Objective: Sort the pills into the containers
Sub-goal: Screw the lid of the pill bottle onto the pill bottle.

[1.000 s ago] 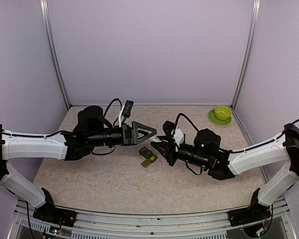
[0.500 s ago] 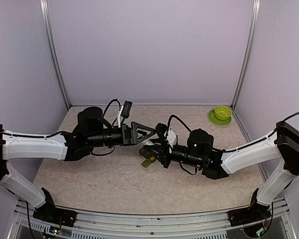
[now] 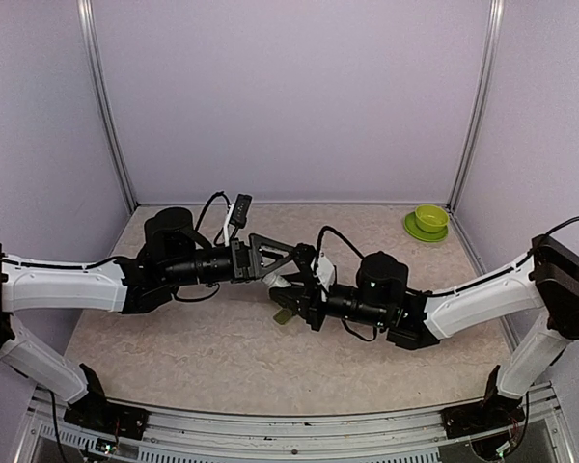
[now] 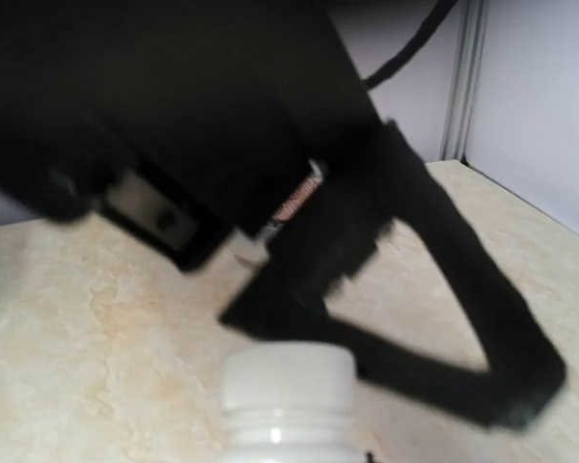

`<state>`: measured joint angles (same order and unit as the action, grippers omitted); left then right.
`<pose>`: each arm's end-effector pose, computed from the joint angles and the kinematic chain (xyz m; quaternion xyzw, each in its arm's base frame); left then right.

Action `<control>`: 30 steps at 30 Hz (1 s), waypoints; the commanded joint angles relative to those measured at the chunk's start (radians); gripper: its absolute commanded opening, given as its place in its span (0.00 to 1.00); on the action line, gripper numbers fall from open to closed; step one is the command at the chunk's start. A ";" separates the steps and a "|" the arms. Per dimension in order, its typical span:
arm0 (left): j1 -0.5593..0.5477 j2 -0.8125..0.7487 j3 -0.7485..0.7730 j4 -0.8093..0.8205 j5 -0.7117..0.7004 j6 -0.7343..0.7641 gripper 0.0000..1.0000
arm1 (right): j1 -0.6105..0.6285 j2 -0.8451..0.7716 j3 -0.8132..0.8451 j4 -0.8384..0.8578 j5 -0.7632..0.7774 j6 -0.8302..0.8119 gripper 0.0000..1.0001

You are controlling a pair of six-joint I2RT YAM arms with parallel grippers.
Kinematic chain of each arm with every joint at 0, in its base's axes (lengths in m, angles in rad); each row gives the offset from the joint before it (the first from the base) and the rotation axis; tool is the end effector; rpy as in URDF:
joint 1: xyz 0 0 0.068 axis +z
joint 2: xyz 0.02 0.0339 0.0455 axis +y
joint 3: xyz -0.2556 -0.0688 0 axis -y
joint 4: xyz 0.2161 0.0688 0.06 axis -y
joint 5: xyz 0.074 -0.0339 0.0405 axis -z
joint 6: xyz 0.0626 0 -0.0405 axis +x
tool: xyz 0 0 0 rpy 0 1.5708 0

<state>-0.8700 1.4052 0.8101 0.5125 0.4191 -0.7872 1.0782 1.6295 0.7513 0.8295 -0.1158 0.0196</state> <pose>0.1876 -0.2619 0.2833 0.1706 0.7132 -0.5917 0.3350 0.1616 0.3164 0.2340 -0.3995 0.6038 0.3950 0.5655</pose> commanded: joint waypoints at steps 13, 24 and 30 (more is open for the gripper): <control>0.014 -0.049 -0.014 -0.025 0.011 0.008 0.99 | -0.017 -0.167 -0.069 -0.072 0.157 -0.065 0.00; 0.009 -0.041 -0.012 -0.008 0.029 0.007 0.99 | -0.022 -0.126 -0.021 -0.087 0.171 -0.069 0.00; 0.006 -0.031 -0.014 0.001 0.039 0.003 0.99 | -0.022 -0.099 -0.007 -0.068 0.160 -0.059 0.00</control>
<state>-0.8593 1.3640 0.8055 0.4873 0.4393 -0.7872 1.0637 1.5051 0.7143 0.7502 0.0410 -0.0399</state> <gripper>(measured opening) 0.988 0.198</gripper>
